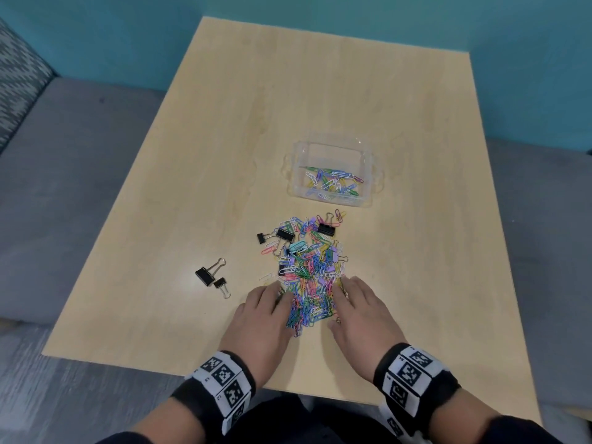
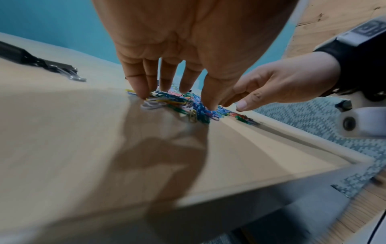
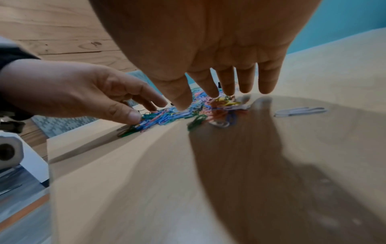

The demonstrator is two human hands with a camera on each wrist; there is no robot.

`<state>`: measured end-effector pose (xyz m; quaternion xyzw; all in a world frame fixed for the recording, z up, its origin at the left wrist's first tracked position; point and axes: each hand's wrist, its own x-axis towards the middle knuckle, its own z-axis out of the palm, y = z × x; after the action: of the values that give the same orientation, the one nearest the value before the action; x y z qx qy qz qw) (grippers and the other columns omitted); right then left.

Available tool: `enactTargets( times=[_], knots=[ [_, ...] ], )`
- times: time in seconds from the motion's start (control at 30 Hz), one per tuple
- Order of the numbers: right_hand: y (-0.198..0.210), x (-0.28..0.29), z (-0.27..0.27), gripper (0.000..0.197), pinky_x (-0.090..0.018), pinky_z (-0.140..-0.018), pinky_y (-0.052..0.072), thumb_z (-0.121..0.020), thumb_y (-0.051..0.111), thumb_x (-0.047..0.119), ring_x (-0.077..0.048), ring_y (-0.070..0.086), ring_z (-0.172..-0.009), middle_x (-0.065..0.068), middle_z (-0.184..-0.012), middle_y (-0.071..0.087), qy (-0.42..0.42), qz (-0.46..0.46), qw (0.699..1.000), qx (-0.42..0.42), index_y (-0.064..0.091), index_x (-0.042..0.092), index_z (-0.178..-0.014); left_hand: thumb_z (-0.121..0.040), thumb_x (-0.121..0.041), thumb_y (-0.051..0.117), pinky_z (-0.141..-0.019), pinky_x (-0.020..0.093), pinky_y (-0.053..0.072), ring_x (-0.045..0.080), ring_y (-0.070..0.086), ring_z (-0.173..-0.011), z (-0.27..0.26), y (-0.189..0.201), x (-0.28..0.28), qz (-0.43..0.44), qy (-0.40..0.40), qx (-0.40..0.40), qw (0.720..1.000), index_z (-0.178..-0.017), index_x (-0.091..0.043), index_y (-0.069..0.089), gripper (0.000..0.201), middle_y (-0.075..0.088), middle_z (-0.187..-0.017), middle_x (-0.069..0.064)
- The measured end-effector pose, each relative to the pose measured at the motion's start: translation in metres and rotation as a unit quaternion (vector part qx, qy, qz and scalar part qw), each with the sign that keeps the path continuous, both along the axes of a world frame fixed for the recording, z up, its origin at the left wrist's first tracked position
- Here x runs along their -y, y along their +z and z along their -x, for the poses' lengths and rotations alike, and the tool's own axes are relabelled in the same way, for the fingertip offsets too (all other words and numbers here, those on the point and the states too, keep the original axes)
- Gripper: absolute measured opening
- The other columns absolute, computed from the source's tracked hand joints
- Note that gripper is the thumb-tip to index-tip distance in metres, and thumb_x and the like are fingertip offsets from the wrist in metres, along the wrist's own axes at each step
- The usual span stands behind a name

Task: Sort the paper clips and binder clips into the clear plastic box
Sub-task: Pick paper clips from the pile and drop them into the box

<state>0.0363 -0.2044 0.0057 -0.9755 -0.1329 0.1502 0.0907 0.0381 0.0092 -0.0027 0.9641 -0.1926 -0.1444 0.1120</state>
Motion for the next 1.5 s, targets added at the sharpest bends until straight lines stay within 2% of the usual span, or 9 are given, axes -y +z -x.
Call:
enactTargets(
  times=[0.33, 0.47, 0.57, 0.77, 0.93, 1.2, 1.3, 1.4, 1.5],
  knots=[
    [-0.001, 0.007, 0.011, 0.060, -0.045, -0.093, 0.049, -0.078, 0.063, 0.033, -0.034, 0.046, -0.124, -0.011, -0.134, 0.050, 0.047, 0.009, 0.999, -0.026, 0.047, 0.010, -0.131, -0.069, -0.039, 0.073, -0.075, 0.044, 0.054, 0.031, 0.046, -0.109, 0.001, -0.002, -0.003, -0.024, -0.042, 0.022, 0.999, -0.121, -0.021, 0.053, 0.058, 0.051, -0.129, 0.009],
    [0.010, 0.017, 0.022, 0.062, -0.038, -0.079, 0.051, -0.082, 0.055, 0.038, -0.027, 0.047, -0.105, -0.003, -0.127, 0.046, -0.061, 0.003, 0.996, -0.058, 0.036, 0.021, -0.138, -0.068, -0.047, 0.072, -0.081, 0.043, 0.053, 0.030, 0.046, -0.106, 0.008, 0.003, -0.014, -0.004, 0.051, -0.015, 0.999, -0.130, -0.021, 0.046, 0.073, 0.046, -0.129, 0.008],
    [0.013, 0.011, 0.023, 0.072, -0.036, -0.082, 0.049, -0.084, 0.055, 0.043, -0.025, 0.040, -0.110, -0.002, -0.130, 0.036, -0.072, 0.002, 0.992, -0.107, 0.020, 0.027, -0.145, -0.063, -0.049, 0.077, -0.081, 0.040, 0.053, 0.028, 0.046, -0.101, 0.008, 0.004, -0.008, 0.004, 0.064, -0.031, 0.997, -0.134, -0.021, 0.043, 0.083, 0.049, -0.122, 0.006],
    [0.003, -0.028, -0.007, 0.068, -0.040, -0.077, 0.049, -0.085, 0.061, 0.031, -0.030, 0.041, -0.106, -0.008, -0.129, 0.040, -0.018, -0.025, 0.996, -0.082, 0.027, 0.023, -0.144, -0.072, -0.032, 0.073, -0.083, 0.039, 0.048, 0.028, 0.043, -0.099, -0.012, 0.003, 0.021, 0.026, 0.050, -0.035, 0.998, -0.127, -0.020, 0.051, 0.061, 0.049, -0.116, 0.008],
    [-0.001, -0.032, -0.022, 0.052, -0.037, -0.061, 0.044, -0.066, 0.069, 0.004, -0.032, 0.052, -0.084, -0.010, -0.101, 0.054, 0.012, -0.012, 0.999, -0.038, 0.054, 0.015, -0.114, -0.075, -0.012, 0.064, -0.069, 0.040, 0.048, 0.027, 0.045, -0.081, -0.028, -0.001, 0.026, 0.025, 0.041, -0.023, 0.999, -0.096, -0.020, 0.059, 0.022, 0.050, -0.096, 0.005],
    [0.007, -0.020, -0.029, 0.042, -0.031, -0.053, 0.029, -0.056, 0.065, -0.010, -0.031, 0.053, -0.067, -0.010, -0.085, 0.053, 0.005, -0.026, 0.996, -0.080, 0.054, 0.014, -0.089, -0.060, -0.001, 0.072, -0.049, 0.032, 0.038, 0.024, 0.048, -0.066, -0.036, -0.002, 0.019, 0.019, 0.035, -0.042, 0.998, -0.071, -0.019, 0.053, 0.028, 0.048, -0.081, 0.001],
    [0.006, -0.014, -0.032, 0.033, -0.029, -0.052, 0.028, -0.066, 0.071, 0.000, -0.029, 0.052, -0.062, -0.005, -0.083, 0.051, -0.019, -0.057, 0.995, -0.084, 0.051, 0.017, -0.086, -0.070, -0.003, 0.067, -0.055, 0.035, 0.046, 0.027, 0.054, -0.071, -0.037, 0.000, 0.017, 0.052, 0.060, -0.058, 0.995, -0.077, -0.017, 0.059, 0.017, 0.052, -0.086, 0.002],
    [0.012, -0.007, -0.037, 0.007, -0.032, -0.062, 0.036, -0.090, 0.056, 0.018, -0.026, 0.051, -0.078, -0.002, -0.094, 0.048, -0.061, -0.092, 0.988, -0.110, 0.054, 0.016, -0.097, -0.083, -0.011, 0.058, -0.067, 0.034, 0.048, 0.025, 0.057, -0.081, -0.041, 0.008, 0.016, 0.091, 0.092, -0.082, 0.988, -0.085, -0.016, 0.066, 0.010, 0.054, -0.093, 0.001],
    [0.017, 0.002, -0.041, 0.001, -0.031, -0.065, 0.035, -0.091, 0.054, 0.022, -0.019, 0.049, -0.077, 0.005, -0.089, 0.048, -0.099, -0.151, 0.973, -0.144, 0.054, 0.023, -0.092, -0.084, -0.016, 0.058, -0.067, 0.028, 0.041, 0.016, 0.055, -0.081, -0.046, 0.013, 0.012, 0.120, 0.125, -0.107, 0.979, -0.084, -0.022, 0.066, 0.011, 0.053, -0.092, -0.007]
  ],
)
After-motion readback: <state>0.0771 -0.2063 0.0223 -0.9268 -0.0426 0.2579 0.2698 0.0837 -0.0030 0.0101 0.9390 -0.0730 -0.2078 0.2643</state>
